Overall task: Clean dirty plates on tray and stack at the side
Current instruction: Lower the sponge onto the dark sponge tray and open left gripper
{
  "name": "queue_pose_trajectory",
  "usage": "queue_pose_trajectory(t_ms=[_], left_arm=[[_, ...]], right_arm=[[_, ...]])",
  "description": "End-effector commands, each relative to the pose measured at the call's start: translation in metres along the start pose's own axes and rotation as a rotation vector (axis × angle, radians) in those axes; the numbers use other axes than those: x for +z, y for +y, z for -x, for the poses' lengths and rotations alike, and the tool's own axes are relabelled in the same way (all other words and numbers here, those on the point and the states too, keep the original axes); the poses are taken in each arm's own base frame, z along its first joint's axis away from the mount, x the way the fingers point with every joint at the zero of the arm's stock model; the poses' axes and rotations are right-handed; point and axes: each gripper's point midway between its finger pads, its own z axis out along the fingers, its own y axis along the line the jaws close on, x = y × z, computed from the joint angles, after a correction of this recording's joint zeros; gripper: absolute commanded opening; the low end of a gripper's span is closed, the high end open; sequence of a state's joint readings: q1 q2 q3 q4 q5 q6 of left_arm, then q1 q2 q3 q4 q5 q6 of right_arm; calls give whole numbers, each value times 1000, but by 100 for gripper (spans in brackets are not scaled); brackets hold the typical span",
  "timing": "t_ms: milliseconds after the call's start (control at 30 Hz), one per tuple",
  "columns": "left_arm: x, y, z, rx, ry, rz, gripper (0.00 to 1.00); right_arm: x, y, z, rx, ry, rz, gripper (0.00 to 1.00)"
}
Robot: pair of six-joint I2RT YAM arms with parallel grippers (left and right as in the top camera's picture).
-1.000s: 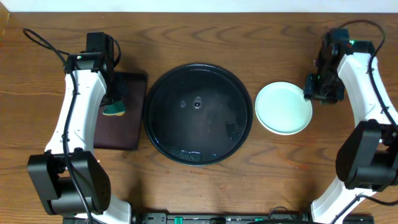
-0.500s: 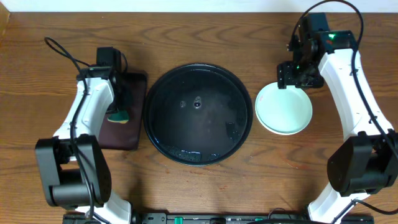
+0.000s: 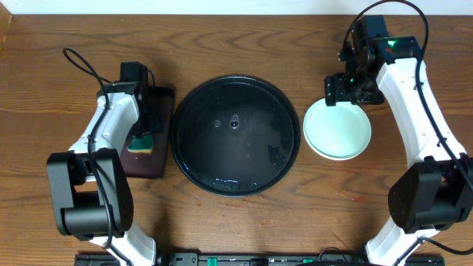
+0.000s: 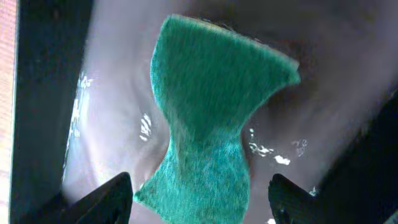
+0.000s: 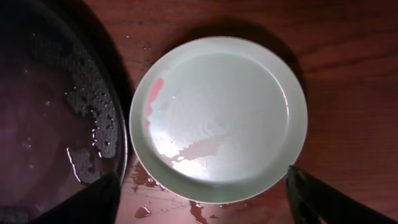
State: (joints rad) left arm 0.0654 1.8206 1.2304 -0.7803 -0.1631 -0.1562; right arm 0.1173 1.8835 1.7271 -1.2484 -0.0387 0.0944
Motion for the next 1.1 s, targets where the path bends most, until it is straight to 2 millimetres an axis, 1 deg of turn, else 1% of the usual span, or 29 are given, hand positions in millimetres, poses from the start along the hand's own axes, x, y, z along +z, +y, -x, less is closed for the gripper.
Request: queue_pose_trajectory(t_ms=[0,100,167,267,367,500,633,700,800,900,1033,1067], left_arm=[[-40,3,23,-14,-95,-20,70],[-74,4,32,-50,-186,-46,70],[-93,5,34,-87,-236,-65,71],[-113,7,35,-100,-291,-82,71],[-121,8,35,-105,-312,-88,72],[-120,8,35,-105,-310,-87,72],[-120,8,35,-105,-310,-87,72],[-120,8,35,-105,-310,-87,72],[-120,8,35,-105,-310,-87,72],[-120,8,35,-105,-310,-87,72],[-120,8,35,-105,-310,-87,72],[-120,8,35,-105,-310,-87,72]], right_arm=[[-25,10,9,-22,-72,39,99],[-46,12,15,-25,-131,43,99],[-64,12,17,-35,-182,47,99],[-95,9,16,-60,-266,28,99],[-127,1,11,-56,-355,-17,99],[-171,-2,-2,-53,-474,-29,99],[-204,-3,-16,-53,-564,-22,99],[-216,-3,-22,-52,-597,-19,99],[-224,-2,-30,-54,-615,-10,99],[-225,-2,-37,-56,-603,-5,99],[-224,-3,-37,-56,-599,-11,99],[-224,-6,-37,-50,-600,-28,99]])
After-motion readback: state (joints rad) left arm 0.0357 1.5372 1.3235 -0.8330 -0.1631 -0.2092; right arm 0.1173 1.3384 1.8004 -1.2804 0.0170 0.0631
